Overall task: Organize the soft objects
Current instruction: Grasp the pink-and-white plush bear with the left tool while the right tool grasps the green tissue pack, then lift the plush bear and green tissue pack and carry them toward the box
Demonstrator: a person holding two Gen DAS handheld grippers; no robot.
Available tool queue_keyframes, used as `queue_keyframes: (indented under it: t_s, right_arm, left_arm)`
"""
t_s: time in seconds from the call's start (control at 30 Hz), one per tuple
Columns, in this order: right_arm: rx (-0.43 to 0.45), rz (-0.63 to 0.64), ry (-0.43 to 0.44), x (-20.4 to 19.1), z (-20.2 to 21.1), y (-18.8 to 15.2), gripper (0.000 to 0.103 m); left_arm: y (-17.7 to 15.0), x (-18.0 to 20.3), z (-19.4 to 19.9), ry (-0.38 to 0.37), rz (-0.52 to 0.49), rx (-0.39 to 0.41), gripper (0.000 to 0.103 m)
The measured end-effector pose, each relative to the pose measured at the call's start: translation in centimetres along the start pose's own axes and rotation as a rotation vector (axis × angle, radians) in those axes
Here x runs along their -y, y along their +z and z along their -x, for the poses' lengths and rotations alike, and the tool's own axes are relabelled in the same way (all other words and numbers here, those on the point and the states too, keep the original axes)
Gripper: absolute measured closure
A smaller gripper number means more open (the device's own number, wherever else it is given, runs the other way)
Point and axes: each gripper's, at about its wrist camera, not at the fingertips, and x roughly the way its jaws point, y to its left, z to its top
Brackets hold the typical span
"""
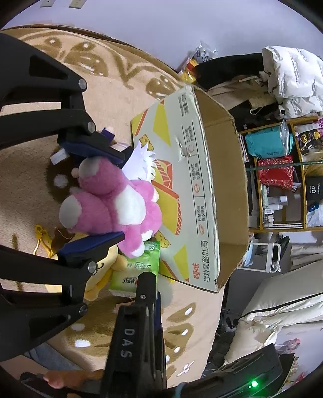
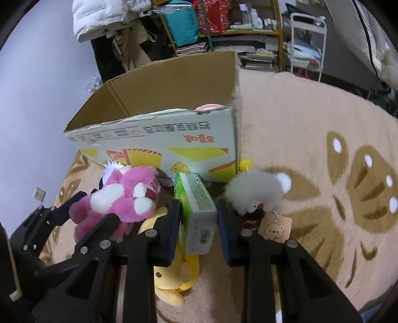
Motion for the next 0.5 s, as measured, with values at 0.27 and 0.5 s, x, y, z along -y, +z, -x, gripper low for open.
queue_keyframes:
  t_s: [0.27,0.5]
  right_arm:
    - [0.114,0.081,-0.040,-1.3,3.5,-0.5,0.074]
    - [0.192,0.109,-0.082,-1.9,6.1,-1.0,0.074]
  left_arm:
    - [-0.1,-0.6,2.2,0.038,0.016,0.048,0.050]
    - [-0.1,-1.2,4.2,0.085,0.035,0.098,0.050]
